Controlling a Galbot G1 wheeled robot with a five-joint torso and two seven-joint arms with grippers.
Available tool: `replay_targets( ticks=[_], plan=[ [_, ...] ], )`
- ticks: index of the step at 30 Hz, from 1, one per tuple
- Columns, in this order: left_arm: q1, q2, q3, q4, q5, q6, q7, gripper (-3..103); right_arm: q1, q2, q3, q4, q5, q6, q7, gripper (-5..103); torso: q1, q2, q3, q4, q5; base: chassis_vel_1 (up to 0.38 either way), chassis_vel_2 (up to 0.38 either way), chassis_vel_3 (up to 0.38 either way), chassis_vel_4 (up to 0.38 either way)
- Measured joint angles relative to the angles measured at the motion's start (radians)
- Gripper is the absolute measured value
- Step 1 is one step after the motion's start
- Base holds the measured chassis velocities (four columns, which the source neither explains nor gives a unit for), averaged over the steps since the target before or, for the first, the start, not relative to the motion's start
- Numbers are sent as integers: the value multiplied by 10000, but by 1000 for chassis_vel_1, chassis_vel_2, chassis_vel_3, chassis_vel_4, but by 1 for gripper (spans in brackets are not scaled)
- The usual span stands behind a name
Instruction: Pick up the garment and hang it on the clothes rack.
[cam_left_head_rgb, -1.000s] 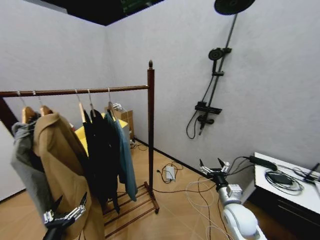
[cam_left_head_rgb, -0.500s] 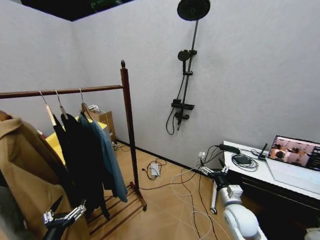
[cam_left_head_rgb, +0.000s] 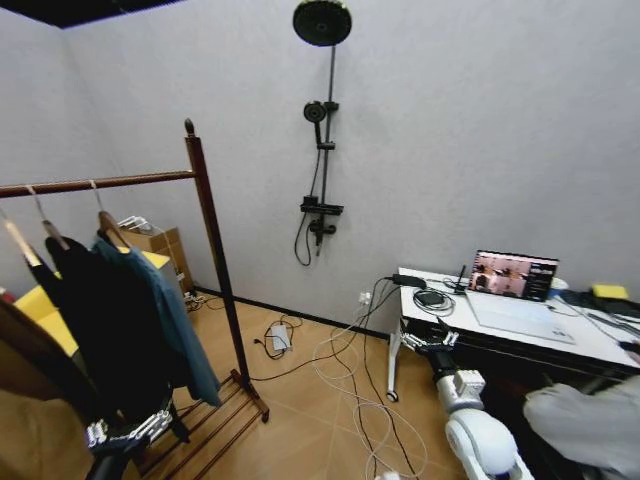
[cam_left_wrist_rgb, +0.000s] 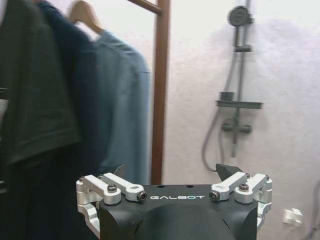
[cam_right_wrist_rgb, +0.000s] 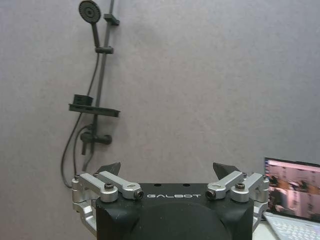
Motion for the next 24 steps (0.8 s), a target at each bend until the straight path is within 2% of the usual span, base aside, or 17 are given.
replay_targets(
  ticks=[24],
  plan=[
    [0,0,0,0,0,0,0,100,24,-6,0,-110,0,56,-8,100,0,0,0,-1,0,-86,-159,-158,-93]
  ],
)
